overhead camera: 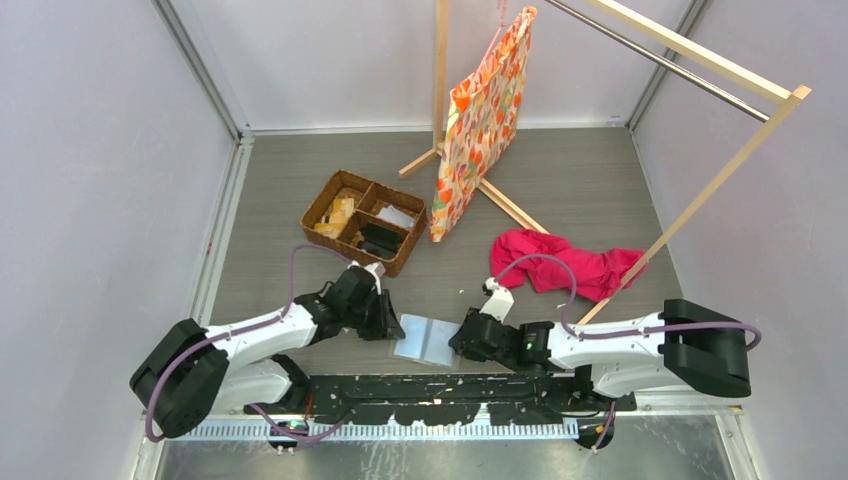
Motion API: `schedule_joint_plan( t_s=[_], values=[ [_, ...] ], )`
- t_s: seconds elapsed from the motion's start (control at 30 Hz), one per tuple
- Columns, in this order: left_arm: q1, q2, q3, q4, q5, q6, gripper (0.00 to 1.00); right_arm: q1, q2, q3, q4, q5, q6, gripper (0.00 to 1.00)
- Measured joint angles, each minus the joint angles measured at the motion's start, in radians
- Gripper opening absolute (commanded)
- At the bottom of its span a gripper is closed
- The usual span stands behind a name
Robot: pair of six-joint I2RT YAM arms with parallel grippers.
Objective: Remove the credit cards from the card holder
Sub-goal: Remove the credit card from the card holder.
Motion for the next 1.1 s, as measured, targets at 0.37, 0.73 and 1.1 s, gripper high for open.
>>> schedule_joint_plan(
  t_s=[0.37,0.73,1.1],
  values=[
    [0.000,0.005,0.000,0.008,0.001,0.000,0.25,0.049,0.004,0.046,-0.082,0.034,-0.016,0.25],
    [0.000,0.013,0.000,0.019,0.004,0.000,0.25,0.095,0.004,0.103,-0.155,0.104,-0.014,0.31],
    [0.000,0.028,0.000,0.042,0.012,-0.004,0.24,0.100,0.005,0.106,-0.202,0.145,0.024,0.36]
  ],
)
